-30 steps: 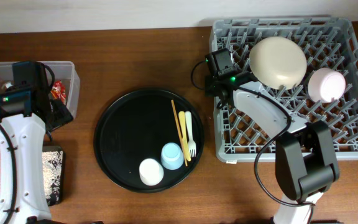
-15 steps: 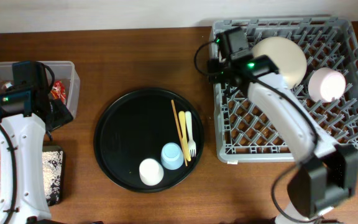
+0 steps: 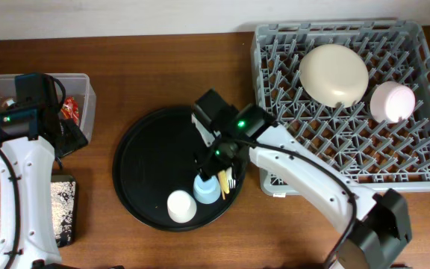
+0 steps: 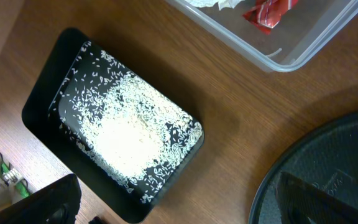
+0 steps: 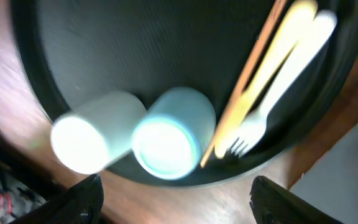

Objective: Sort waste into correct bins and load items into the dishwasher rack
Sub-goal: 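Lower the right gripper onto the light-blue cup and grasp it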

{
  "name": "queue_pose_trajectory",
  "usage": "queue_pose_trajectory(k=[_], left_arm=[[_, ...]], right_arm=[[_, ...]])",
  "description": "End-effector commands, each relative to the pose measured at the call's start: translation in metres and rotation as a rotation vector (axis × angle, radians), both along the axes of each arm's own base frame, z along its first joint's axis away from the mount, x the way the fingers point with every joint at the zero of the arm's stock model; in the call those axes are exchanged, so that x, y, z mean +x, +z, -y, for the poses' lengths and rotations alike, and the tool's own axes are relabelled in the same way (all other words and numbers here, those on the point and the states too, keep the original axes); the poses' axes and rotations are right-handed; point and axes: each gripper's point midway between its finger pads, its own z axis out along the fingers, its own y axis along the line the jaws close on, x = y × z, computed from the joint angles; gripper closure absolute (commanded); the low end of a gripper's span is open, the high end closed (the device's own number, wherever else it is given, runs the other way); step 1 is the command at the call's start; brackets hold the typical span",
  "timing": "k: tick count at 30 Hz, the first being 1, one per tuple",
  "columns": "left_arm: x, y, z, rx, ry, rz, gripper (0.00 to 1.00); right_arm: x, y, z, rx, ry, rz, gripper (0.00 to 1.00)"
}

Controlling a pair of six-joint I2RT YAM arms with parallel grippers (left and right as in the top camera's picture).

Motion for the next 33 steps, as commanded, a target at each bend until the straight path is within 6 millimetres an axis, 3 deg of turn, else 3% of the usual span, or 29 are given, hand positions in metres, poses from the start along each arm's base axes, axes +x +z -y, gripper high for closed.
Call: queue_pose_trajectory(k=[1, 3, 6, 9, 13, 22, 24, 28, 29, 31, 33], left_arm=[[-0.001, 0.005, -0.002, 0.012, 0.007, 0.012, 0.01], [-0.001, 0.005, -0.002, 0.012, 0.007, 0.012, 0.01], [-0.001, 0.005, -0.002, 0.012, 0.007, 0.012, 0.01], [-0.001, 0.005, -0.002, 0.012, 0.008, 0.012, 0.01], [-0.001, 0.005, -0.002, 0.012, 0.007, 0.012, 0.01], [-0.001, 0.005, -0.002, 0.012, 0.007, 0.012, 0.0], [-0.001, 0.005, -0.002, 0.012, 0.007, 0.012, 0.01], [-0.001, 0.005, -0.002, 0.012, 0.007, 0.012, 0.01], [-0.001, 0.005, -0.002, 0.012, 0.007, 0.012, 0.01], [-0.001, 0.005, -0.002, 0.012, 0.008, 0.012, 0.01], [-0.001, 0.005, -0.002, 0.012, 0.007, 0.012, 0.01]], right_arm=[[-0.016, -0.027, 0.002, -0.006, 0.006, -0.068, 0.19], [-0.02, -0.03, -0.003, 0.008, 0.022, -0.072, 0.18], [-0.032, -0.028, -0.033, 0.043, 0.046, -0.033, 0.15], [-0.02, -0.043, -0.027, -0.065, 0.0, 0.048, 0.15], [-0.02, -0.076, -0.028, -0.119, 0.003, -0.004, 0.15], [-0.027, -0.083, -0.02, -0.155, 0.001, -0.029, 0.2], [-0.026, -0.083, -0.02, -0.153, 0.001, -0.027, 0.27], [-0.026, -0.083, -0.02, -0.153, 0.001, -0.028, 0.32], [-0.026, -0.083, -0.02, -0.153, 0.001, -0.028, 0.32], [-0.026, -0.083, -0.02, -0.153, 0.001, -0.027, 0.21], [-0.027, -0.085, -0.019, -0.155, 0.001, -0.029, 0.21]])
